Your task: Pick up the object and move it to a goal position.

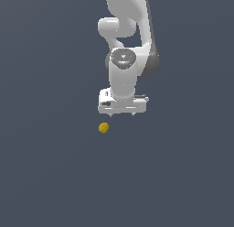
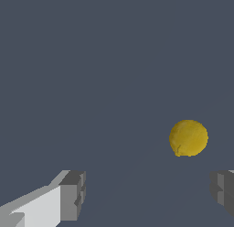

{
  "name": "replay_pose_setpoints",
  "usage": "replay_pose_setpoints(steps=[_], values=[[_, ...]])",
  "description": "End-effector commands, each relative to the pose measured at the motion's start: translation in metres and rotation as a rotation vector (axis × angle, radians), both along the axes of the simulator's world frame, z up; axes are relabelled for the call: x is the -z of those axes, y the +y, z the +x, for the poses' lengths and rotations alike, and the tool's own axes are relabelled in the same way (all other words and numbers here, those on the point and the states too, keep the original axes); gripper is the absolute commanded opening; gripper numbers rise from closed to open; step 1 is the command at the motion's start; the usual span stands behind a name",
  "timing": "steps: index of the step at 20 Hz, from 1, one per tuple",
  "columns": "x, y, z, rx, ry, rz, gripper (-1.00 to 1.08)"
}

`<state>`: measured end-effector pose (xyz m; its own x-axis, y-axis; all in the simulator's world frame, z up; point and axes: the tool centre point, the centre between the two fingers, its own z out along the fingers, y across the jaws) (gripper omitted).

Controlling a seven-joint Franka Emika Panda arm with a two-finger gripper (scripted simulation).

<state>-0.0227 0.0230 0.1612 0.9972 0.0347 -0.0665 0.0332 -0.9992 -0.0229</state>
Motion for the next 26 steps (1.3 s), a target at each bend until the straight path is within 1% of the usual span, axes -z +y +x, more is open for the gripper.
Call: replay_pose_setpoints(steps=[1,9,15,20,26], values=[[0.0,0.0,0.0,0.0,0.0,0.0,1.0],[-0.015,0.011,0.0,-0.01,-0.007,0.024,1.0],[-0.013,0.009,0.0,-0.014,-0.008,0.023,1.0],[-0.002,-0.003,0.002,-0.036,-0.016,0.021,1.0],[0.022,-0.029,0.003,-0.088,-0.032,0.013,1.0]])
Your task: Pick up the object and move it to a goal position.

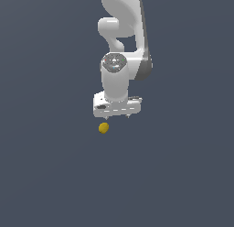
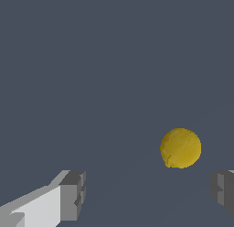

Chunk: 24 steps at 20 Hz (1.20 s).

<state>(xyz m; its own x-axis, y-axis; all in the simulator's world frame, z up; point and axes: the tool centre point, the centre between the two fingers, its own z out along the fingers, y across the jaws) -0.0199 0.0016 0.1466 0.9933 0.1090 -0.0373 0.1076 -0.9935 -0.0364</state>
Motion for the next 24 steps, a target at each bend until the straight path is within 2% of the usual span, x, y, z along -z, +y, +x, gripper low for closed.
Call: replay_pose_setpoints(steps=[1,12,24], values=[[0.012,-0.014,0.0,-0.025,-0.008,-0.004,1.0],[0.06,-0.067,-0.007,-0.136,-0.039,-0.025,1.0],[0.073,-0.076,-0.009,-0.152,-0.042,-0.028,1.0]])
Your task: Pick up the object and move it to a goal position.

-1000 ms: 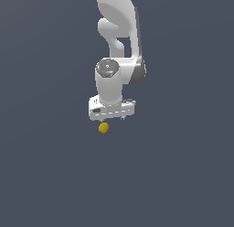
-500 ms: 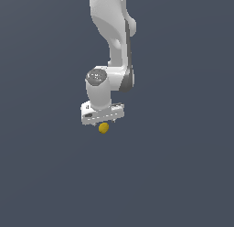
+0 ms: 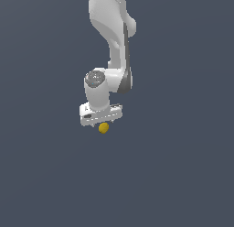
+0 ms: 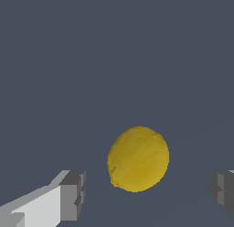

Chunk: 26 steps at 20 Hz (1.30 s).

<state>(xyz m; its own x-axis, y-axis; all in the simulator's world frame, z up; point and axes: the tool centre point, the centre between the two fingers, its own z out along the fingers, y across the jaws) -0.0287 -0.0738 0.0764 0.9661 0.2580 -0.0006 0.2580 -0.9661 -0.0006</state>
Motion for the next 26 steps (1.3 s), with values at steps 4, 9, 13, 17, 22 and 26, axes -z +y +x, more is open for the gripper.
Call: replay_pose_setpoints(steps=[4,9,13,17,22,26], values=[[0.019,0.0,-0.001,-0.001,0.0,0.0,1.0],[0.042,0.0,-0.001,-0.003,-0.001,0.0,1.0],[0.048,0.0,0.0,-0.004,-0.001,0.0,1.0],[0.048,0.0,0.0,-0.004,-0.001,0.0,-1.0],[0.048,0.0,0.0,-0.004,-0.001,0.0,-1.0],[0.047,-0.001,0.0,-0.003,-0.001,-0.001,-1.0]])
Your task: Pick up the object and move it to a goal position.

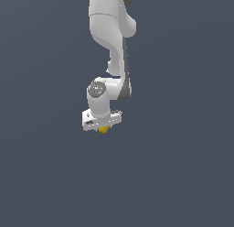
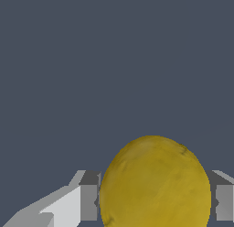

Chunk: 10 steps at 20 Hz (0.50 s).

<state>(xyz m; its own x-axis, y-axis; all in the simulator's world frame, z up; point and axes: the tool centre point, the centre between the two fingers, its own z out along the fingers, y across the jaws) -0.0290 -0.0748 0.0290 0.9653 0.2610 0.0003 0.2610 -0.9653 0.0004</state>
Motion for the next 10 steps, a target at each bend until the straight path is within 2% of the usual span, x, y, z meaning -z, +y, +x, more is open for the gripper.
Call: replay_pose_setpoints(steps=[1,10], values=[[-0.001,-0.001,0.0,0.0,0.0,0.0,-1.0],[-0.038,-0.017,0.005,0.0,0.0,0.0,-1.0]])
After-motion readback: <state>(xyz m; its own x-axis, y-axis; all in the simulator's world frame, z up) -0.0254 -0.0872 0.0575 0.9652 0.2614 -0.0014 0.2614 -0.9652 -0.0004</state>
